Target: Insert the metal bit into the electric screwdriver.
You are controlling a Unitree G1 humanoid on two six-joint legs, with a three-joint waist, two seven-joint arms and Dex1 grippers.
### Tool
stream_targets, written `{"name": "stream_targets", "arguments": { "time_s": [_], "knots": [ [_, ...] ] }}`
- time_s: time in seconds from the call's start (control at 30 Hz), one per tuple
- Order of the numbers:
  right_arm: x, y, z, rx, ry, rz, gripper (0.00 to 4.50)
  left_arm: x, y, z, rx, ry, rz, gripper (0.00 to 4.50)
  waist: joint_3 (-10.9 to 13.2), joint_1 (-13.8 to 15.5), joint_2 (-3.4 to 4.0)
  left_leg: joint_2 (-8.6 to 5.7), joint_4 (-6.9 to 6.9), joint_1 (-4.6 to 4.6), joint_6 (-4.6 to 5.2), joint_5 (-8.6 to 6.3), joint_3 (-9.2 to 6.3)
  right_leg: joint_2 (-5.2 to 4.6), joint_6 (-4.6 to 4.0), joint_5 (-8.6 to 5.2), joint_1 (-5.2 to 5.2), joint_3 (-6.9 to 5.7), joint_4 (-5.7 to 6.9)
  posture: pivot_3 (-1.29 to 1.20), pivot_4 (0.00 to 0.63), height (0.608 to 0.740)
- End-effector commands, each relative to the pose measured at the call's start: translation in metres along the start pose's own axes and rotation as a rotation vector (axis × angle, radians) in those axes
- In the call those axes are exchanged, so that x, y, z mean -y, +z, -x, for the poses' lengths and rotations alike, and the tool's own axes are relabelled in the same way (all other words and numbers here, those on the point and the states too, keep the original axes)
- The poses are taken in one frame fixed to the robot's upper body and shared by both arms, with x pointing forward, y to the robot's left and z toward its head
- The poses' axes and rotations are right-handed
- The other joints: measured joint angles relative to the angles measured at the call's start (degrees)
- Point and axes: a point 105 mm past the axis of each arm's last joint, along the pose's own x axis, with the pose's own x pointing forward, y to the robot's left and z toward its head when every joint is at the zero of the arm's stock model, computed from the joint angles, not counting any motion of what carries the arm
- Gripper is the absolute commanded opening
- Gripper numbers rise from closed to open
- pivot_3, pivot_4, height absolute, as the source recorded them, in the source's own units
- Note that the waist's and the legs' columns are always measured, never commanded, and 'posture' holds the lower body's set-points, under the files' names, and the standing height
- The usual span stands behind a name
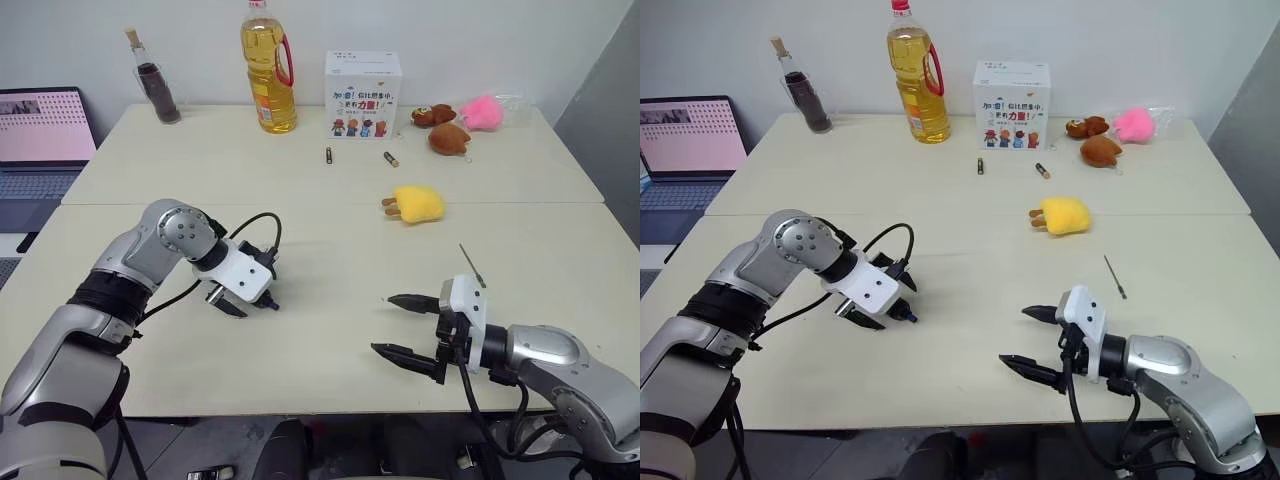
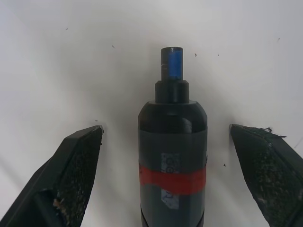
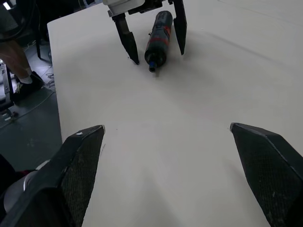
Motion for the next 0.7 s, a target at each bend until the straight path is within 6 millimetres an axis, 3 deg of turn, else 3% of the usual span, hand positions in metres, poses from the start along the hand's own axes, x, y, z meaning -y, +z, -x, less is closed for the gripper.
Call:
{"name": "stream_targets", "arguments": {
  "time_s": [0.03, 0.17, 0.5, 0.7],
  "knots": [
    [-0.006, 0.013, -0.001, 0.042, 0.02, 0.042, 4.47, 0.011, -0.001, -0.01, -0.03, -0.062, -0.013, 4.5, 0.0, 0.0, 0.01, 0.0, 0.0, 0.0, 0.0, 0.0, 0.0, 0.0, 0.0, 0.0, 0.0, 0.0, 0.0, 0.0, 0.15, 0.74],
    [-0.006, 0.014, -0.002, 0.044, 0.022, 0.04, 4.5, 0.01, 0.003, -0.014, -0.019, -0.061, -0.008, 4.01, -0.1, 0.0, 0.13, 0.0, 0.0, 0.02, 0.01, 0.0, 0.02, 0.0, 0.0, 0.0, 0.0, 0.02, 0.01, 0.0, 0.15, 0.74],
    [-0.006, 0.027, -0.004, 0.067, 0.037, 0.066, 4.5, 0.007, -0.001, -0.015, -0.029, -0.037, 0.004, 1.78, -0.2, 0.2, 0.33, -0.02, 0.04, 0.11, 0.01, -0.01, -0.01, -0.01, 0.0, 0.0, 0.13, 0.0, 0.03, 0.0, 0.15, 0.74],
    [-0.007, 0.054, -0.005, 0.179, 0.047, 0.075, 4.5, 0.003, -0.003, -0.013, -0.022, -0.003, 0.029, 1.63, -0.2, 0.2, 0.36, -0.01, 0.04, 0.31, 0.01, -0.01, -0.06, -0.01, 0.01, 0.0, 0.37, -0.03, 0.02, 0.0, 0.15, 0.74]
  ]
}}
